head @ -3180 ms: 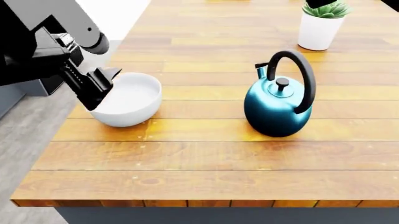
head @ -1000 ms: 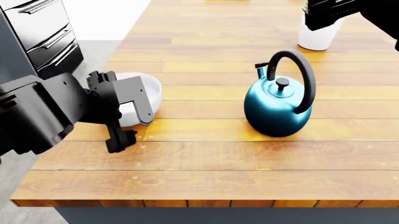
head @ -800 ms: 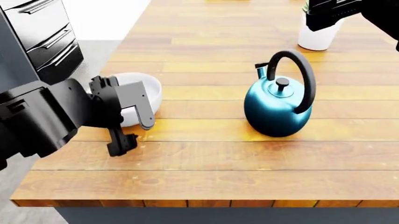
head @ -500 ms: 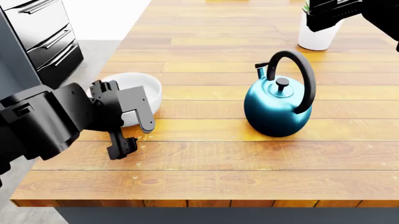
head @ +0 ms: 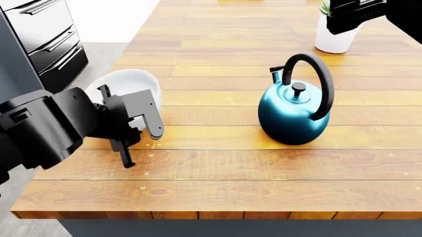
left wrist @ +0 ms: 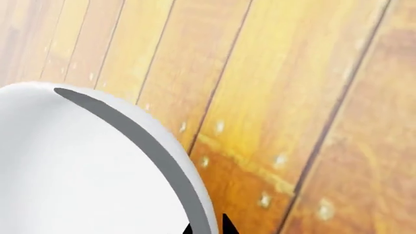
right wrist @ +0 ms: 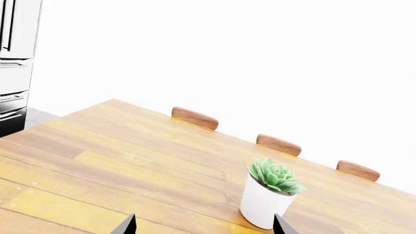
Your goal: Pick the kettle non electric and bowl and place them in the sink. Then turn on the water.
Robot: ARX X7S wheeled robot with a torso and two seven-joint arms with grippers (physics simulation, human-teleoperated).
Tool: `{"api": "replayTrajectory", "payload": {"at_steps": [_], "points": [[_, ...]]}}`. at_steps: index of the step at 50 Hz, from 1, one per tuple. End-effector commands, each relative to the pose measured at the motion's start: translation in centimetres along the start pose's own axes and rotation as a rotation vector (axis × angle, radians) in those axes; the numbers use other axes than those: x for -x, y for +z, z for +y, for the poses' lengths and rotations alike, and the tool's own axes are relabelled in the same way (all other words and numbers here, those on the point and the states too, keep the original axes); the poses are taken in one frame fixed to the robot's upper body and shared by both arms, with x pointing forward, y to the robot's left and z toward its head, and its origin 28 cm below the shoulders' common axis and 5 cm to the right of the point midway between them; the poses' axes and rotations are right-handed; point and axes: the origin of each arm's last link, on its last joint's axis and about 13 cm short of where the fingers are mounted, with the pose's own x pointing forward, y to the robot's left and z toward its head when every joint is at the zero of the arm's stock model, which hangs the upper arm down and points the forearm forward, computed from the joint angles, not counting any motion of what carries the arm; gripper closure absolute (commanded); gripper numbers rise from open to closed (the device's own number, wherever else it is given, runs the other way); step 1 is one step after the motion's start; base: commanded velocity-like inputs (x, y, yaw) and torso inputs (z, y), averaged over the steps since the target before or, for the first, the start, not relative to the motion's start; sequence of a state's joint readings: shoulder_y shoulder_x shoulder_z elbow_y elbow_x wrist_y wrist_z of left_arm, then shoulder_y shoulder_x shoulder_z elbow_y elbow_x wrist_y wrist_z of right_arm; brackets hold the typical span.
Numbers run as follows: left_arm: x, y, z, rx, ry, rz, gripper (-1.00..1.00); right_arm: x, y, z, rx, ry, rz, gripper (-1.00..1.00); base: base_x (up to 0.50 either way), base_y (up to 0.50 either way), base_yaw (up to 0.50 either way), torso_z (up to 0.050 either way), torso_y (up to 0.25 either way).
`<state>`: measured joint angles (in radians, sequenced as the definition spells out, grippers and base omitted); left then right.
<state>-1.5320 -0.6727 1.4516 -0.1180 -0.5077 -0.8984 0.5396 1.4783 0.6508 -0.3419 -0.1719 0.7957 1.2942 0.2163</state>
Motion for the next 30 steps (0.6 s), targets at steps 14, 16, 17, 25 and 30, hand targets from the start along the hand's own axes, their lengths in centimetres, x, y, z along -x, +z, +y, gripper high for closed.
{"api": "replayTrajectory", "payload": {"at_steps": [14,16,17,25,30], "points": [[6.9,1.3,3.4,-0.104,0.194,-0.129,1.00,1.0,1.5,-0.7,0.033,0.019,-0.018,-1.00,0.00,0.00,0.00,0.000,0.001],[7.2,1.4,3.6,-0.110,0.205,-0.136,1.00,1.5,2.2,-1.1,0.057,0.031,-0.018,-1.00,0.00,0.00,0.00,0.000,0.000],[7.3,1.4,3.6,-0.112,0.207,-0.138,1.00,1.8,2.5,-1.2,0.068,0.040,-0.018,-1.00,0.00,0.00,0.00,0.000,0.000],[7.2,1.5,3.7,-0.118,0.216,-0.156,1.00,4.6,4.7,-2.3,0.077,0.172,0.096,-1.00,0.00,0.00,0.00,0.000,0.001],[7.0,1.4,3.6,-0.123,0.216,-0.164,1.00,6.6,5.1,-2.5,0.053,0.232,0.207,-1.00,0.00,0.00,0.00,0.000,0.000]]}}
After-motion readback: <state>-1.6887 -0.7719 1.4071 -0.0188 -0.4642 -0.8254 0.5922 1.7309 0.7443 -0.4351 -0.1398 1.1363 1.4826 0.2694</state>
